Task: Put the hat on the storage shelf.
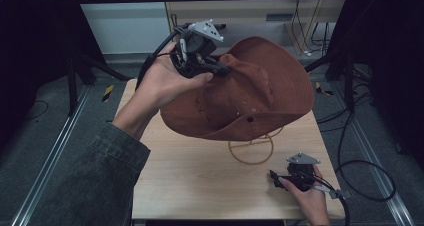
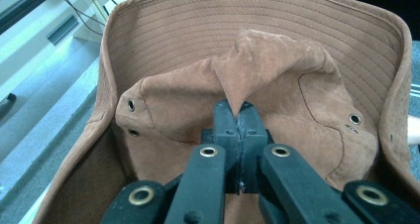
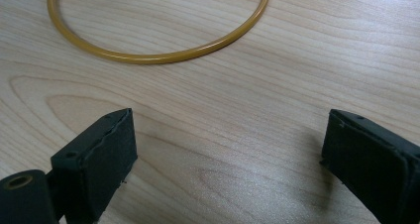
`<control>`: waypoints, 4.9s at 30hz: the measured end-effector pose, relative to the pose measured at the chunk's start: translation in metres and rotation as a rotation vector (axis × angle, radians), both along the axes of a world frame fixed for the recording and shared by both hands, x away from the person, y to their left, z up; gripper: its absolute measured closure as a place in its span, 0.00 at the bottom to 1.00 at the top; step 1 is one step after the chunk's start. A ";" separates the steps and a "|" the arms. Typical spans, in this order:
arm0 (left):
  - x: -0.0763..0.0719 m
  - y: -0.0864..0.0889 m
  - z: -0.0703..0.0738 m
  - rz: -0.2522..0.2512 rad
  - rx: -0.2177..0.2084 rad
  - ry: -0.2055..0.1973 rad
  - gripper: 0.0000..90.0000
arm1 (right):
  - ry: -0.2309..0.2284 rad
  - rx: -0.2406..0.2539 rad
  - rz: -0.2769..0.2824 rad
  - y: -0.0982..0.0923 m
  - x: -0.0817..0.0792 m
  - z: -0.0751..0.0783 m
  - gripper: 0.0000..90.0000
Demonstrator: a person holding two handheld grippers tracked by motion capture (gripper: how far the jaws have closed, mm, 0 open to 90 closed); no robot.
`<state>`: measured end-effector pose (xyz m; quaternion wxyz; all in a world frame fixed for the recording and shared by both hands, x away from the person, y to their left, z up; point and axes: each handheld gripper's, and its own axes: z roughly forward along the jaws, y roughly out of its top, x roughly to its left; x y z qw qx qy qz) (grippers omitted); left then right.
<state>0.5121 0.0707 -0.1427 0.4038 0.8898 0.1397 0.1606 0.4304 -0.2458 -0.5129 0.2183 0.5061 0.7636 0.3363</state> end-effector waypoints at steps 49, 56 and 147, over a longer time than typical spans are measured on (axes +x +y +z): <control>0.014 -0.056 -0.023 -0.009 0.015 -0.006 0.99 | 0.002 -0.002 0.001 0.000 0.000 0.000 0.08; 0.020 -0.061 -0.025 -0.006 0.019 -0.001 0.99 | 0.001 -0.004 0.003 0.000 0.000 0.000 0.08; 0.036 -0.095 -0.093 -0.001 0.105 0.090 0.77 | -0.004 -0.010 0.004 -0.001 0.000 0.000 0.08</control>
